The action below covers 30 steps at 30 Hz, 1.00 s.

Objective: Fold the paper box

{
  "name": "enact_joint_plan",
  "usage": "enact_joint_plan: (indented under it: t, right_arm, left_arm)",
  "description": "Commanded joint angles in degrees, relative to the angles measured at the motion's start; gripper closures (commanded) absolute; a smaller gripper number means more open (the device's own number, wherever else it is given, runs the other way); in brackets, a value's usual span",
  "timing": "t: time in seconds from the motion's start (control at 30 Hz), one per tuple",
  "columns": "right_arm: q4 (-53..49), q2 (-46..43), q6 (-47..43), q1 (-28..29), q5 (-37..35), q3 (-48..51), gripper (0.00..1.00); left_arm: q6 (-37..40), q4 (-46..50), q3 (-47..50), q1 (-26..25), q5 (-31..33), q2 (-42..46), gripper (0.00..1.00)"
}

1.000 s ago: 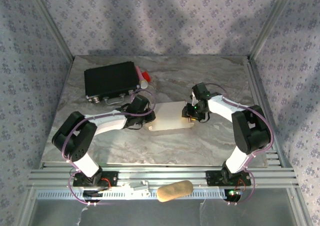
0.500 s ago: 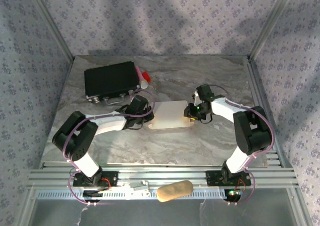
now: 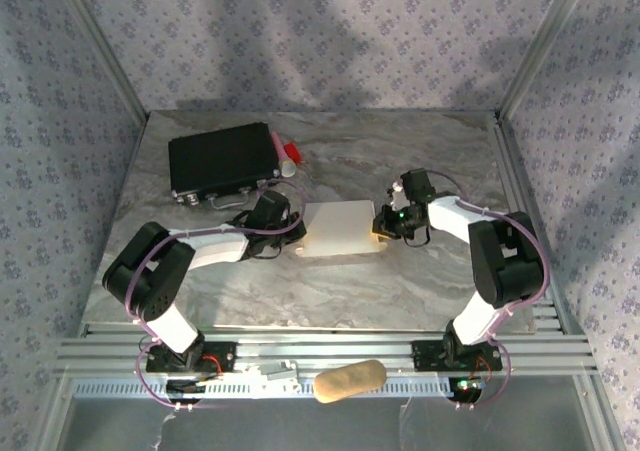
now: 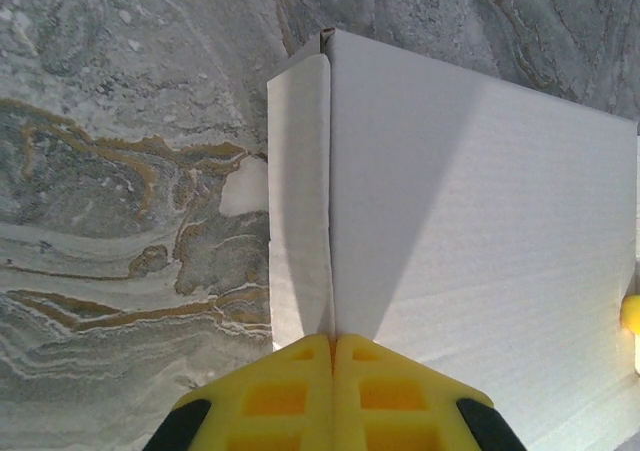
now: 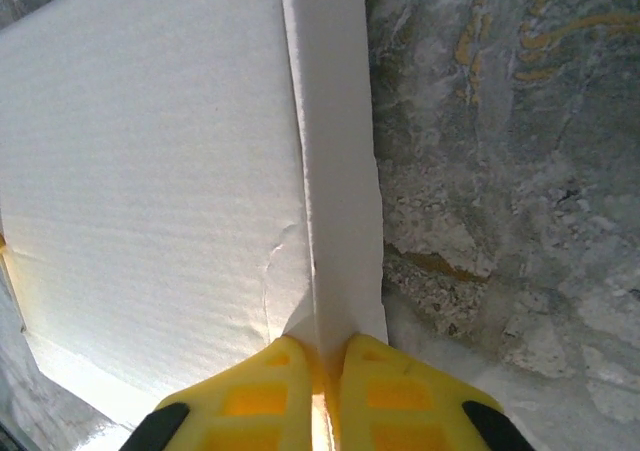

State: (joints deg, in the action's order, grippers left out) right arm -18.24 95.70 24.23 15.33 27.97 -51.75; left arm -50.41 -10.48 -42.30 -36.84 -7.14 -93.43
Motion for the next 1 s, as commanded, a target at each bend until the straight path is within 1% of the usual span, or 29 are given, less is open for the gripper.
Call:
enact_joint_plan:
  t: [0.0, 0.1, 0.23, 0.4, 0.5, 0.63, 0.83, 0.97]
  right_arm:
    - [-4.2, 2.2, -1.6, 2.1, -2.3, -1.6, 1.0]
    - [-5.3, 1.7, -1.7, 2.7, -4.2, -2.0, 1.0]
    - [-5.6, 0.4, -1.8, 2.6, -4.0, -2.0, 1.0]
    - [-5.4, 0.5, -2.5, 1.8, 1.1, -3.0, 1.0]
    - [-5.9, 0.8, -3.1, 1.7, 4.0, -4.0, 0.99]
    - [-4.6, -1.0, -2.0, 0.1, 5.5, -3.1, 0.8]
    - [-1.2, -2.1, -0.4, -4.4, 11.8, -1.2, 0.57]
    - [3.8, -2.0, 1.0, -4.9, 15.6, 0.8, 0.41]
  left_arm:
    - [1.5, 2.8, 0.5, -0.1, -2.0, -1.5, 1.0]
    - [1.5, 2.9, 0.9, 0.2, -1.9, -1.8, 1.0]
    - [1.3, 0.7, 2.9, 1.7, -3.0, -1.5, 1.0]
    - [1.4, -5.0, 5.6, 4.2, -7.8, -1.6, 1.0]
    - [2.0, -6.4, 6.4, 5.6, -10.4, -1.7, 1.0]
    - [2.7, -7.0, 7.3, 7.3, -12.2, -1.0, 1.0]
    - [4.1, -7.3, 8.5, 9.2, -14.2, -0.3, 1.0]
    - [4.5, -7.5, 9.3, 10.5, -15.1, -0.2, 1.0]
